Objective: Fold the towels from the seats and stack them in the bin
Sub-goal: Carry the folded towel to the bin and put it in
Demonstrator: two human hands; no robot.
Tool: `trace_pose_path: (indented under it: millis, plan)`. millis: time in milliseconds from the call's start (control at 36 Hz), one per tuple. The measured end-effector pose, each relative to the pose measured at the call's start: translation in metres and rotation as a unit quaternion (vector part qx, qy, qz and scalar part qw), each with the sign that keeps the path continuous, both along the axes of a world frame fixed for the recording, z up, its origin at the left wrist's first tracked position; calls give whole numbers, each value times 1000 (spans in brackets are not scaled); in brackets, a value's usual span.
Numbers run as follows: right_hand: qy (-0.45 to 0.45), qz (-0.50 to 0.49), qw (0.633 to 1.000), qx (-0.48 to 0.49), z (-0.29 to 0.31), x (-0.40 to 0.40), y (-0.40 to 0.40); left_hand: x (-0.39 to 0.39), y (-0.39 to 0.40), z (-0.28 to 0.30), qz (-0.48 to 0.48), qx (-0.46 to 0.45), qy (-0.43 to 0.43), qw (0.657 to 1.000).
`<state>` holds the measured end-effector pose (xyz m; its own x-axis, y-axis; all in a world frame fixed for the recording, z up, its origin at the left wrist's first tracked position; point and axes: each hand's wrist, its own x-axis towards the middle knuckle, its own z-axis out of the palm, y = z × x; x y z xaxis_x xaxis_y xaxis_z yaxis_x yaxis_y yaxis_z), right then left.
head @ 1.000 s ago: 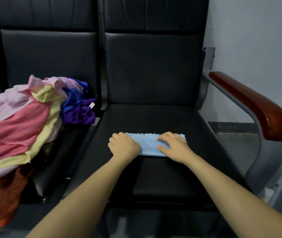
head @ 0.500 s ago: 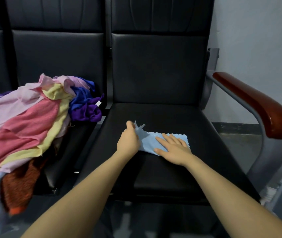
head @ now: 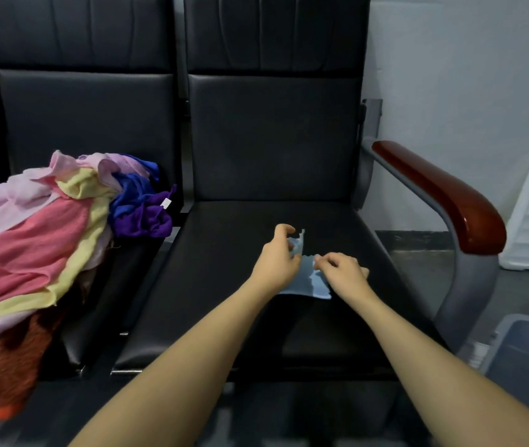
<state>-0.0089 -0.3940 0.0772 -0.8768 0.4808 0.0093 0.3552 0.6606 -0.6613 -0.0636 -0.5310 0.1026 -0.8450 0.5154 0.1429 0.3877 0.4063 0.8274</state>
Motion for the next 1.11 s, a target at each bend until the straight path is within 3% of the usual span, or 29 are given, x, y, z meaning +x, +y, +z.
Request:
trace_pose_path:
  millis: [139, 306, 472, 861, 1111]
  plan:
    - [-37, -36, 999, -2, 0, 7, 4, 7, 16, -14, -53, -56, -61, 995]
    - [-40, -75, 995, 53, -8, 3, 0, 1, 5, -15, 83, -29, 3, 996]
    - [-84, -84, 990, 83, -9, 1, -5, -3, -1, -20, 149, -235, 25, 960]
    - [-29, -39, 999, 25, -2, 23, -10, 6, 0, -31, 108, -272, 40, 956]
    - [-61, -134, 985, 93, -8, 20, -20, 12, -11, -34, 63, -316, 91, 942]
